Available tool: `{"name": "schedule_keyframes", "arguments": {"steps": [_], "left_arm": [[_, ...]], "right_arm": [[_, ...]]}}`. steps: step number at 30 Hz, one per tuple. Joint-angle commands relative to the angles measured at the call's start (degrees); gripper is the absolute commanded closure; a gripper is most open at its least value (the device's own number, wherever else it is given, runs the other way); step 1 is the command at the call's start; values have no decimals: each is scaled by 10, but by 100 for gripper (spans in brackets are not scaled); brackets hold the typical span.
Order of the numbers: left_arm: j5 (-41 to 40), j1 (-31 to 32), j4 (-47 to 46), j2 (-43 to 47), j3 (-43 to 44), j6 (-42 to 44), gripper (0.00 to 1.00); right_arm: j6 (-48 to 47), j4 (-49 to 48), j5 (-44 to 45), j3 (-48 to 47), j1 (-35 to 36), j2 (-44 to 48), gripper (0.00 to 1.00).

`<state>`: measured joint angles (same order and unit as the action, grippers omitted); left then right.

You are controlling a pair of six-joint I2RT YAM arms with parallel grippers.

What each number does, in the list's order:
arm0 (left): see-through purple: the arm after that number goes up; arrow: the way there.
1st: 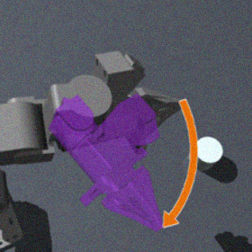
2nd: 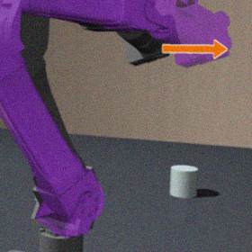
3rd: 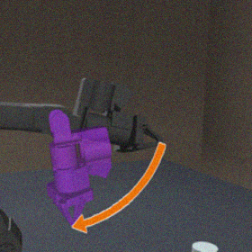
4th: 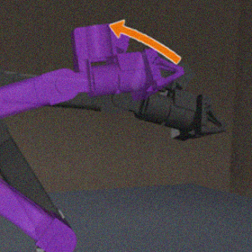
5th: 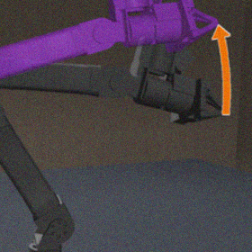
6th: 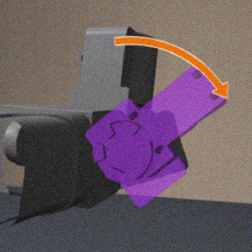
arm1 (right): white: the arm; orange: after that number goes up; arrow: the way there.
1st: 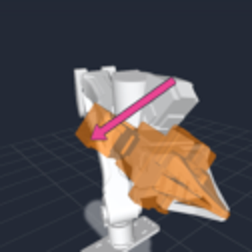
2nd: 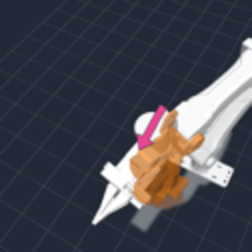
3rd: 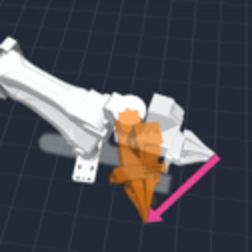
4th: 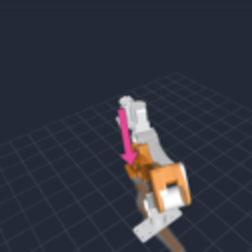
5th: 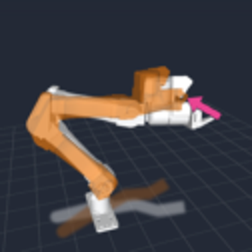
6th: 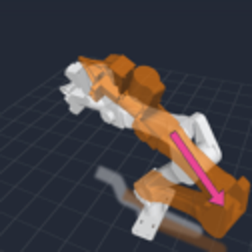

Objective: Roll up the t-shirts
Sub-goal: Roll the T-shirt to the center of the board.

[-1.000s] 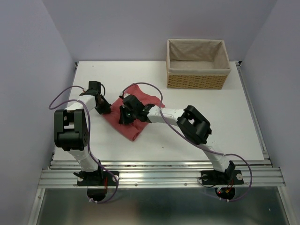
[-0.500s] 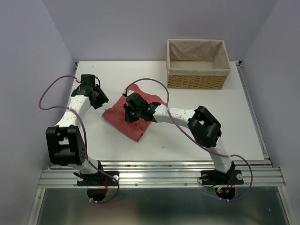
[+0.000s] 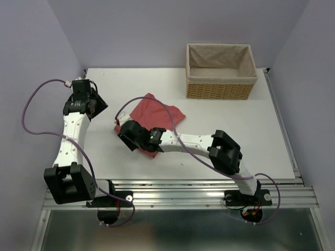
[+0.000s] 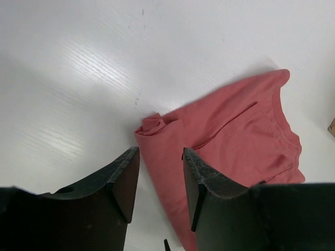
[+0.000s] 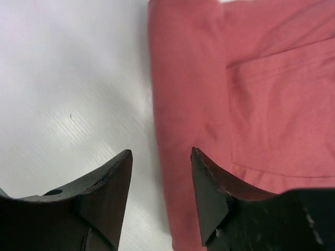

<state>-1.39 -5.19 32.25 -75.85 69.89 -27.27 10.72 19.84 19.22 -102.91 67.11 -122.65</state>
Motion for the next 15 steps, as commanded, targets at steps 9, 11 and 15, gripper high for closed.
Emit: {"name": "schedule_keyframes", "arguments": {"steps": [9, 11, 15], "left_arm": [[-8, -31, 8, 48, -55, 19, 51], [-7, -31, 4, 44, -62, 19, 51], [-5, -32, 0, 40, -67, 18, 51]], "right_arm": [[-140, 3, 166, -4, 62, -74, 32], [-150, -13, 167, 12, 62, -80, 32], [-168, -21, 187, 19, 62, -101, 32]]}}
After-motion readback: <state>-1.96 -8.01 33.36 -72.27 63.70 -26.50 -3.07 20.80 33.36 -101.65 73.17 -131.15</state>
